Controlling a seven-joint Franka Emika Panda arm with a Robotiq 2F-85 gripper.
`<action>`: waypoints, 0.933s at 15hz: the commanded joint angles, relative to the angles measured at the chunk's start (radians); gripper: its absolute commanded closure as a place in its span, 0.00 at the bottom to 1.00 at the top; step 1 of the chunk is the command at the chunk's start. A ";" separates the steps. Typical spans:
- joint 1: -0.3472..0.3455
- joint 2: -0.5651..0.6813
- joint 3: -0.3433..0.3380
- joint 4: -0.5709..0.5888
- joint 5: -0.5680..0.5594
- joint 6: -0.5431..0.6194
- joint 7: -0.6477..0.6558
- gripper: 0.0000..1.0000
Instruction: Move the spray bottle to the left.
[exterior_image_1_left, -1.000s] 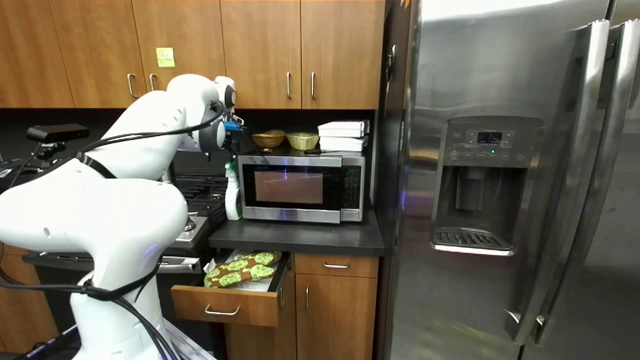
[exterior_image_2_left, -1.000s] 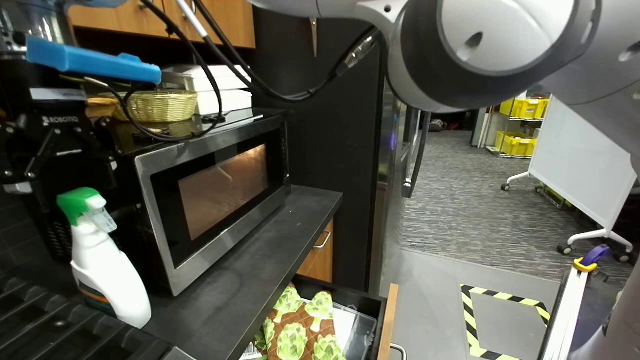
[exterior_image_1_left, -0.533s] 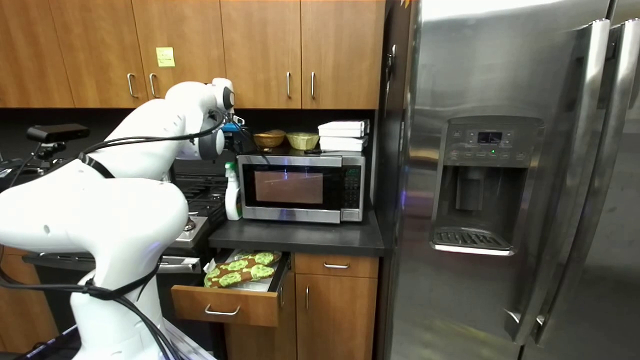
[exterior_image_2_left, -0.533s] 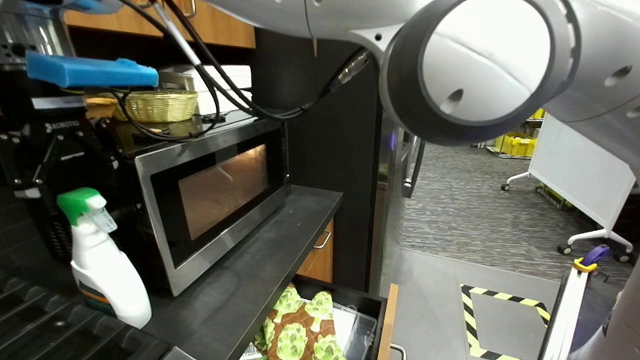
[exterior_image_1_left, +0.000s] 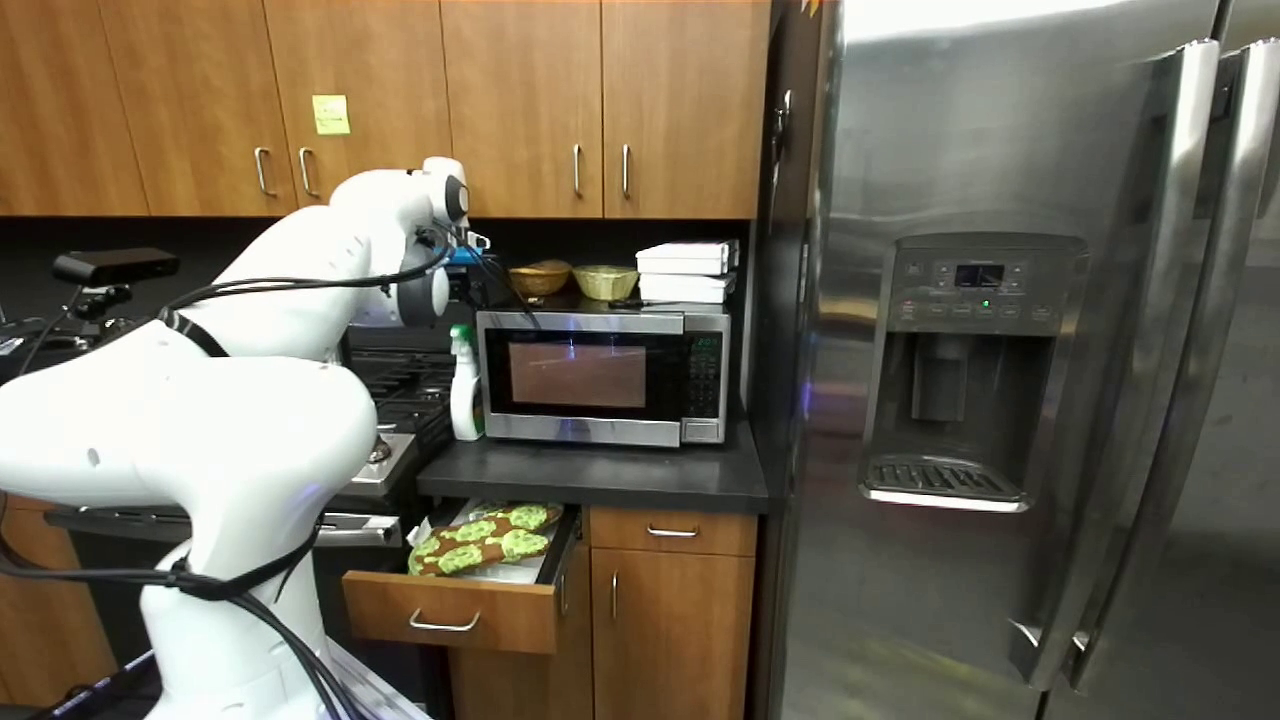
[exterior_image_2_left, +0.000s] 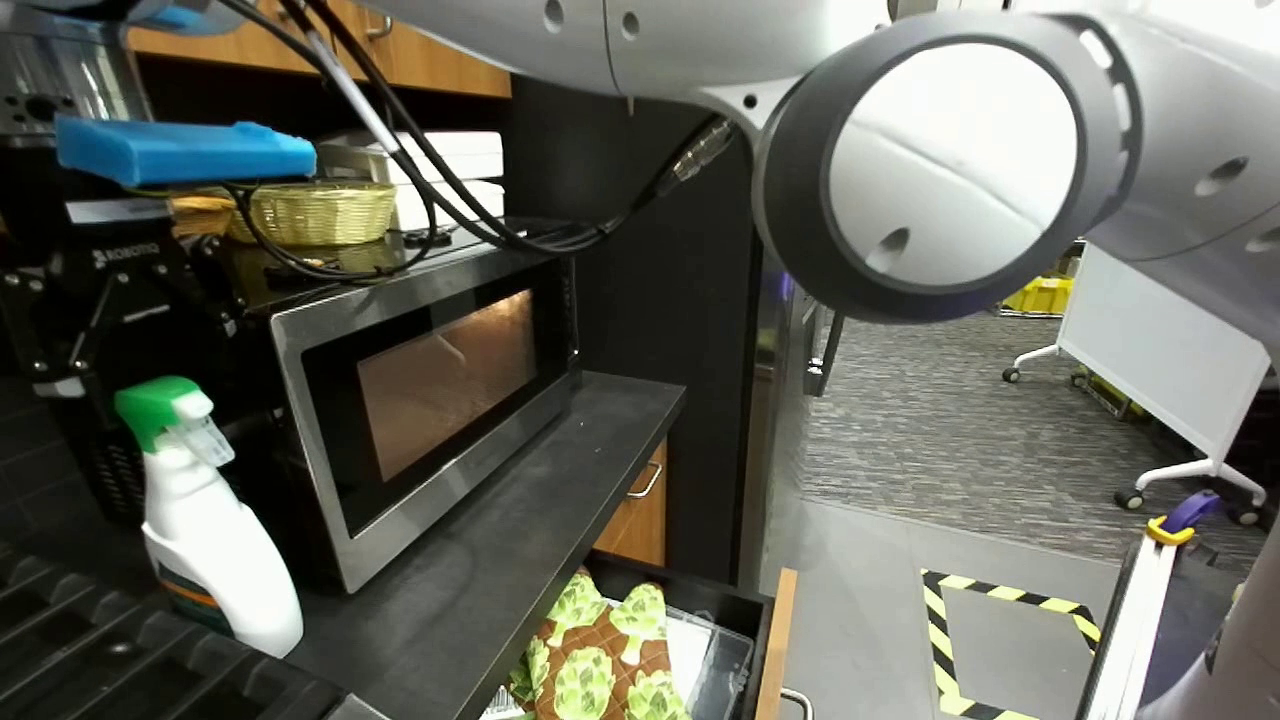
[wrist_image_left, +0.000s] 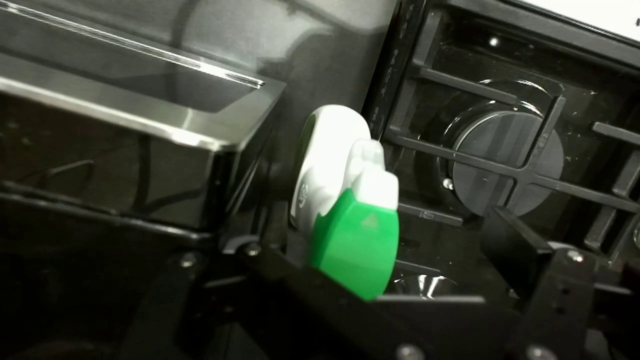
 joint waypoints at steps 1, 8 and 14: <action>0.002 0.004 -0.017 -0.001 0.001 0.011 -0.008 0.00; -0.004 0.019 -0.016 -0.006 0.006 0.005 0.004 0.00; -0.022 0.027 -0.027 -0.015 0.006 -0.019 0.047 0.00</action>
